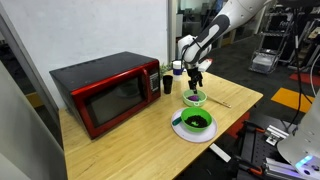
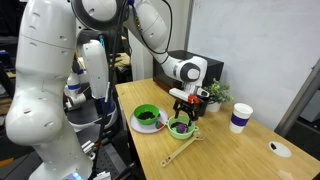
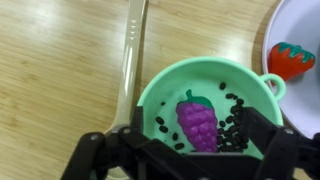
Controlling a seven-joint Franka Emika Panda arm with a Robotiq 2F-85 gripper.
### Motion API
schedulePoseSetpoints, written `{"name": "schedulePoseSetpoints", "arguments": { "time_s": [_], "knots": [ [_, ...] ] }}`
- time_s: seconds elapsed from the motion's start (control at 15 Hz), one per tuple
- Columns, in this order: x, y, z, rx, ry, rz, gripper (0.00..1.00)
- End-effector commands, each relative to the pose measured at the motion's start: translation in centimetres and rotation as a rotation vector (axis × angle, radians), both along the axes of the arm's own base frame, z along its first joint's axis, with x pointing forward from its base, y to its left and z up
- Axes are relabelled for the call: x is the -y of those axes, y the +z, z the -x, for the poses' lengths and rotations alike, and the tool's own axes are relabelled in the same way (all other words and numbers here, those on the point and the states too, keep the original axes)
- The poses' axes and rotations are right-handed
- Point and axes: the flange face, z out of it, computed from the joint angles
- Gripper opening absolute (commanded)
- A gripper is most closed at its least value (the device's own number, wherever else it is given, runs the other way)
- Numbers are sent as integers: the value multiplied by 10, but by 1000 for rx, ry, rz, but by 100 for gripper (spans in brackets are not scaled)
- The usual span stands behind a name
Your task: Remove the purple grapes from the light green pot and put them on the white plate
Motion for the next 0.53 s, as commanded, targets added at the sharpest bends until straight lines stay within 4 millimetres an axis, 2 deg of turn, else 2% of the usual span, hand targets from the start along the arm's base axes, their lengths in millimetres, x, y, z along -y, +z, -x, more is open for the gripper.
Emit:
{"name": "schedulePoseSetpoints", "arguments": {
  "time_s": [0.0, 0.47],
  "knots": [
    [10, -19, -14, 6, 52, -20, 100],
    [-1, -54, -28, -40, 125, -38, 100]
  ]
}}
